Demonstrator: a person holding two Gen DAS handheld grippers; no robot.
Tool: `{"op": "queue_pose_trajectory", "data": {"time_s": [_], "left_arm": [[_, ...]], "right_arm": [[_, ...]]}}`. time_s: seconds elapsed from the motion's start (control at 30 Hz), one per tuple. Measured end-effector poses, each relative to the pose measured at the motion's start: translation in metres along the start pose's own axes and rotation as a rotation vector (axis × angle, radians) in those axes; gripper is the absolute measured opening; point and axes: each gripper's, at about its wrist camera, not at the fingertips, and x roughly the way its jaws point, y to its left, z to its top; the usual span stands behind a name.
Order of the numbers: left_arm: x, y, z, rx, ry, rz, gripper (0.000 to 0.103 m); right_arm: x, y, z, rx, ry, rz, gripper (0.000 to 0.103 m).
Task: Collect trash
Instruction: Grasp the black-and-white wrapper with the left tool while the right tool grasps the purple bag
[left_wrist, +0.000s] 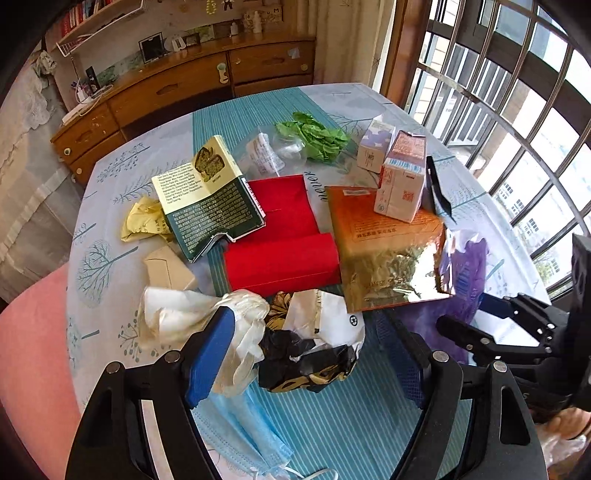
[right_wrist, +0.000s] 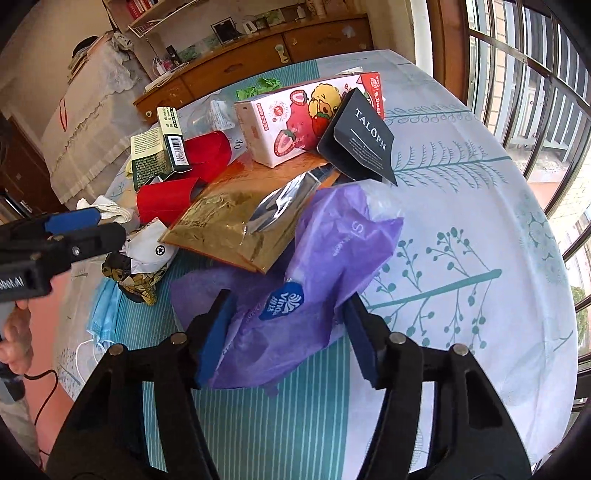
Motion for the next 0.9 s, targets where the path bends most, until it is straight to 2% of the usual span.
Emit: {"op": "queue_pose_trajectory", "data": {"time_s": [0.17,0.4,0.6,0.9], "left_arm": [[0.002,-0.008,0.006,0.035,0.057,-0.041,0.081],[0.016,-0.024,-0.001,0.09,0.105,-0.05,0.081],[0.032,-0.026,-0.007,0.125,0.116,0.048,0.081],[0.036,-0.034,-0.019,0.181,0.114,0.15,0.081]], "right_arm": [[-0.003,-0.004,-0.004,0.015,-0.01,0.043,0.041],[-0.011,-0.016,-0.01,0.05,0.0,0.09,0.037],[-0.019,-0.02,-0.017,0.05,-0.004,0.098,0.036],[-0.044,-0.025,-0.027,0.067,-0.027,0.141,0.034]]}}
